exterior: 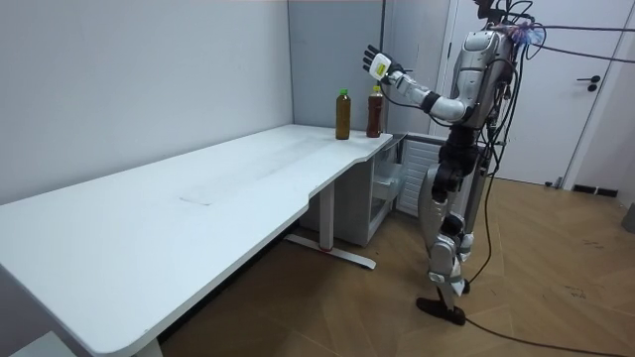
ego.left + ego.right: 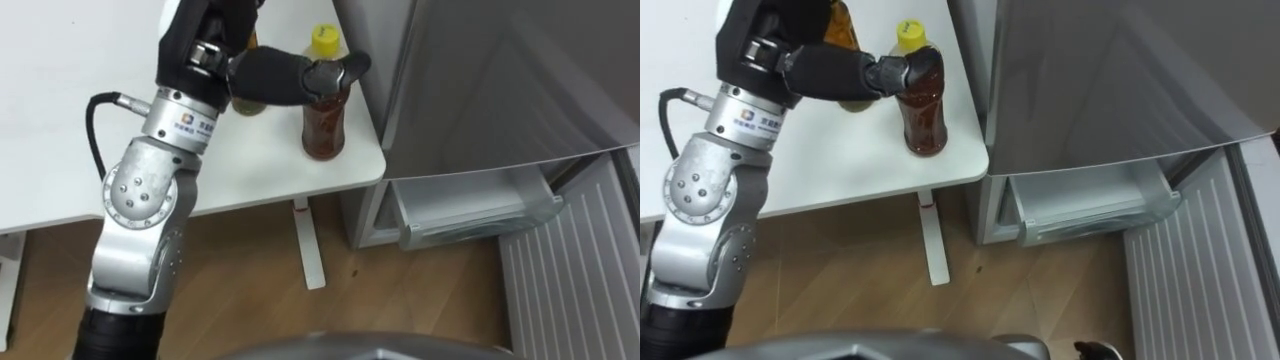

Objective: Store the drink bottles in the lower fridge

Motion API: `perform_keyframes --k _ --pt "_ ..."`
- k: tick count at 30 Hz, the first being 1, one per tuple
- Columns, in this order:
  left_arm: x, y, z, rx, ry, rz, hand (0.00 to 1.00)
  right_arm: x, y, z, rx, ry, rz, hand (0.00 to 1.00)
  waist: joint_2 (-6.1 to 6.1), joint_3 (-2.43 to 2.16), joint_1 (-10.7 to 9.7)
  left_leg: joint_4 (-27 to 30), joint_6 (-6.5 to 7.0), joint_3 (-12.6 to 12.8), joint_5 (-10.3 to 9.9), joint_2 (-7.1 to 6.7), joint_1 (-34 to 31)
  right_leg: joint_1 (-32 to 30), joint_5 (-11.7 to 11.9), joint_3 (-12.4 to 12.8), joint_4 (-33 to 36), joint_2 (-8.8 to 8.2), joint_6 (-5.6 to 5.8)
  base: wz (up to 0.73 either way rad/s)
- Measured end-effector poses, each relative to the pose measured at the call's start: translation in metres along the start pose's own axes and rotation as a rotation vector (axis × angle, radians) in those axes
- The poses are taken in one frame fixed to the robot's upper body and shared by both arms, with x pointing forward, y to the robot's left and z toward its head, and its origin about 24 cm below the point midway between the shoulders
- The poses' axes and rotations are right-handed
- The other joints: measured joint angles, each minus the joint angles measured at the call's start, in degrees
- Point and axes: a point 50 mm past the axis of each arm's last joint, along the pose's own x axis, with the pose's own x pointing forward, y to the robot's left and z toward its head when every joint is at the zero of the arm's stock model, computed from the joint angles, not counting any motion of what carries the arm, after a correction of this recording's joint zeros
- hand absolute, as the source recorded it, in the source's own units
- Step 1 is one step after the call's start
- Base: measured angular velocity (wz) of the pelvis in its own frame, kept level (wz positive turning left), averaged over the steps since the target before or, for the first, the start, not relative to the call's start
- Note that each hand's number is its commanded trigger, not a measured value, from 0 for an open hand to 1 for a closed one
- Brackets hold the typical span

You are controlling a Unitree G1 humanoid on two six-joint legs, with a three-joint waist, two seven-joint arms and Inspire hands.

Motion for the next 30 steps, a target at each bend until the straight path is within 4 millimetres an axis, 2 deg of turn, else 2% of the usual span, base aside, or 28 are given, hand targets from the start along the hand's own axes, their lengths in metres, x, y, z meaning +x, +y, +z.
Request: perform_keyframes --k 11,14,22,30 --pt "0.000 -0.006 -0.002 -0.008 0.022 -0.061 0.00 0.000 0.000 -0.002 -0.007 0.010 0.001 0.00 0.20 -0.14 -1.0 0.0 -0.01 0.2 0.0 0.05 -0.7 -0.6 0.0 0.0 0.0 0.00 -0.02 0.00" --pt "0.000 -0.007 -0.005 -0.058 0.030 -0.083 0.00 0.000 0.000 -0.001 -0.018 0.008 0.000 0.00 0.18 -0.13 -1.1 -0.1 -0.01 0.2 0.0 0.06 -0.6 -0.6 0.0 0.0 0.0 0.00 -0.02 0.00" --pt "-0.004 -0.008 -0.023 -0.135 0.113 -0.120 0.00 0.000 0.003 -0.001 -0.043 0.015 0.026 0.00 -0.39 0.02 -1.0 0.0 -0.02 1.1 0.0 0.25 -0.5 -1.0 0.1 0.1 0.3 0.04 -0.06 -0.03" --pt "-0.007 -0.008 -0.028 -0.144 0.143 -0.123 0.00 0.000 0.004 0.001 -0.057 0.014 0.046 0.00 -0.51 -0.06 -0.8 0.0 -0.02 1.8 0.0 0.36 0.1 -0.9 0.1 0.5 0.9 0.07 -0.06 -0.03"
